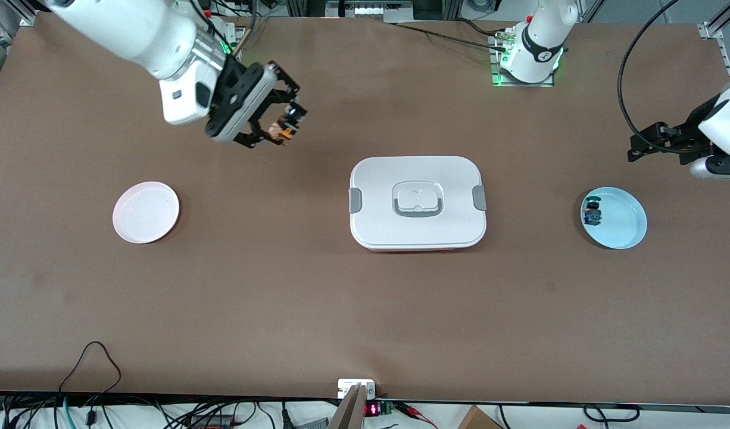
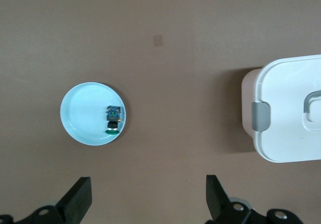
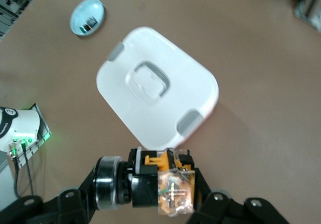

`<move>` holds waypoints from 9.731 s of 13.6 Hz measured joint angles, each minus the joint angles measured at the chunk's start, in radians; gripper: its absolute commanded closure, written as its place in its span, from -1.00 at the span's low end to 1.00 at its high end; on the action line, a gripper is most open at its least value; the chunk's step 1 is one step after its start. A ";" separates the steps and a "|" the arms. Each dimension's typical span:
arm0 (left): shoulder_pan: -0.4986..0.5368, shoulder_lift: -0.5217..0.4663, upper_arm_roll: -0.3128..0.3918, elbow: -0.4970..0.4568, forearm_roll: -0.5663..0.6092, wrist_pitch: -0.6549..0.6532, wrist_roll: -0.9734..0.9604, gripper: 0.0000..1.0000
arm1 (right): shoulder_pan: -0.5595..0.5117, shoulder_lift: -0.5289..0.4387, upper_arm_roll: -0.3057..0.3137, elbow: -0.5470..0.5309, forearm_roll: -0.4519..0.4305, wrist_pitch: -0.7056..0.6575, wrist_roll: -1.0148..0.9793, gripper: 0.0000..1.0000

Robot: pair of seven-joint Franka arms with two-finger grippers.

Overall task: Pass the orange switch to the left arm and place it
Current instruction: 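Carry the switch above the box while the left gripper reaches toward it, then grasp the switch with the left gripper and open the right gripper, then carry the switch to the blue plate while the right gripper withdraws, then lower the switch onto the blue plate and open the left gripper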

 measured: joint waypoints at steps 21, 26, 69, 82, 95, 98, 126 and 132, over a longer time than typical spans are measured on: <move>0.180 0.225 -0.145 -0.061 -1.221 -0.170 -0.130 -1.00 | 0.128 0.203 0.062 -0.013 1.030 0.298 -1.158 0.97; 0.172 0.190 -0.346 -0.145 -1.291 0.080 -0.148 -1.00 | 0.130 0.204 0.062 -0.008 1.139 0.298 -1.268 0.93; 0.487 0.074 -0.534 -0.229 -1.154 -0.073 -0.252 1.00 | 0.176 0.215 0.055 -0.023 1.345 0.364 -1.311 -1.00; 0.718 0.296 -0.534 -0.084 -0.089 -0.169 -0.040 1.00 | 0.088 0.167 -0.118 -0.144 1.291 0.055 -1.315 -1.00; 0.618 0.476 -0.537 -0.092 0.490 0.051 -0.075 1.00 | 0.055 0.155 -0.428 -0.150 0.755 -0.366 -0.873 -1.00; 0.618 0.519 -0.534 -0.113 0.574 0.126 -0.123 1.00 | 0.044 0.154 -0.442 -0.150 0.671 -0.364 -0.710 -1.00; 0.662 0.722 -0.505 -0.141 0.800 0.348 -0.194 -1.00 | -0.070 0.071 -0.451 0.082 -0.628 -0.430 0.605 -1.00; 0.682 0.712 -0.523 -0.118 0.788 0.349 -0.144 -1.00 | -0.083 0.076 -0.540 0.078 -0.516 -0.425 0.503 -1.00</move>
